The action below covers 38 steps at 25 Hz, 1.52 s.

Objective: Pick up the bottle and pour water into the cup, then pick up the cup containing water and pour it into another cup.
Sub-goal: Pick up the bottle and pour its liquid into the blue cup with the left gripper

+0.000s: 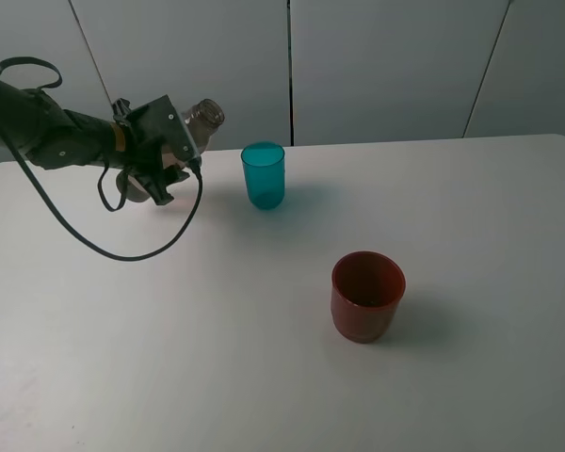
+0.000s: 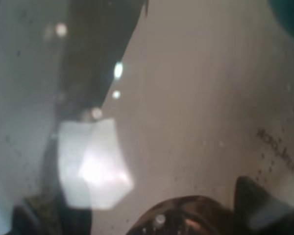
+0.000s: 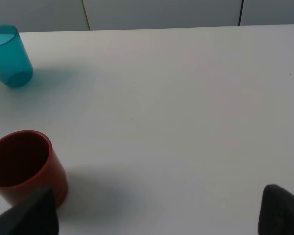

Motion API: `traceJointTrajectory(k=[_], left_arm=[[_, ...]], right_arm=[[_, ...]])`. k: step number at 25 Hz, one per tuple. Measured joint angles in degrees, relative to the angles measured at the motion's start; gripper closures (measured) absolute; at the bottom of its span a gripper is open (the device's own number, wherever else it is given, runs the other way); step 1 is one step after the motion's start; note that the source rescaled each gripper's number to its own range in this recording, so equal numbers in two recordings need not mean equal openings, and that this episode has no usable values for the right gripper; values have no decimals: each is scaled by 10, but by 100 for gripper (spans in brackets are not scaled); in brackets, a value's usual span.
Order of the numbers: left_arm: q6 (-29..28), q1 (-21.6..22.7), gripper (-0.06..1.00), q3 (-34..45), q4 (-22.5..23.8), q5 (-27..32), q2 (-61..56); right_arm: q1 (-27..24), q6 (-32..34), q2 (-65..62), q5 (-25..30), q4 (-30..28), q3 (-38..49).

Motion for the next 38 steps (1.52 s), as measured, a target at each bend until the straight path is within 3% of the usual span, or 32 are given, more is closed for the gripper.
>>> traceJointTrajectory(k=[10,38], left_arm=[[105,-5,94,-19,13,4,7],[124,-25,94,-110,110,76,46]], right_arm=[[0,0,0,0,0,0],[0,0,0,0,0,0]])
